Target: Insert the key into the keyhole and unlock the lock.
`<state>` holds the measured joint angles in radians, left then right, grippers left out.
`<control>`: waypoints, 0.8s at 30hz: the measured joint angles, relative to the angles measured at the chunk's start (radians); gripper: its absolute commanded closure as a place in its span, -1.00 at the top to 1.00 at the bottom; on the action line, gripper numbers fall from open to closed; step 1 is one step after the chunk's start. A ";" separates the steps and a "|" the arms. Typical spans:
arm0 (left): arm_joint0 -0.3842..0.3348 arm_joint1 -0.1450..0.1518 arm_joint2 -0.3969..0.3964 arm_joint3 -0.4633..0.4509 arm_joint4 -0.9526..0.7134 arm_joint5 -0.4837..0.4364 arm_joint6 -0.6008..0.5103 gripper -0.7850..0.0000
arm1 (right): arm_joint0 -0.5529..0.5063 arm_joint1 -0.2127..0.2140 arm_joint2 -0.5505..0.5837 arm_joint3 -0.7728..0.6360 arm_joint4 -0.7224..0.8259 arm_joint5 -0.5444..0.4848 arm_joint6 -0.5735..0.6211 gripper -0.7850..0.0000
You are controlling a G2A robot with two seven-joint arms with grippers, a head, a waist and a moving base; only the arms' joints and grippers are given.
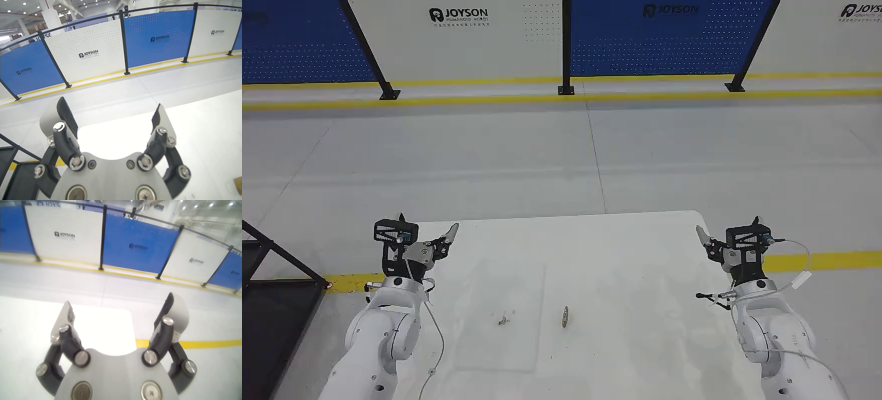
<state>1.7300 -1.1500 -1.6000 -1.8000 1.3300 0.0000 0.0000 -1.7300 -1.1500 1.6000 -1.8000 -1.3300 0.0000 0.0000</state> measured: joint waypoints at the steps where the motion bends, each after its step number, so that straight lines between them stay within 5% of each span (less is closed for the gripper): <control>1: 0.000 0.000 0.000 0.000 0.000 0.000 0.000 1.00 | 0.000 0.000 0.000 0.000 0.000 0.000 0.000 1.00; 9: 0.025 0.002 0.006 -0.027 0.048 -0.023 0.009 1.00 | 0.000 0.000 0.000 0.000 0.000 0.000 0.000 1.00; 18: 0.300 0.019 -0.044 -0.292 0.158 -0.224 -0.102 1.00 | 0.000 0.000 0.000 0.000 0.000 0.000 0.000 1.00; 24: 0.437 0.022 0.036 -0.370 0.311 -0.317 -0.242 1.00 | 0.000 0.000 0.000 0.000 0.000 0.000 0.000 1.00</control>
<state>2.1666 -1.1278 -1.5643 -2.1704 1.6409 -0.3167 -0.2415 -1.7300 -1.1500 1.6000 -1.8000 -1.3300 0.0000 0.0000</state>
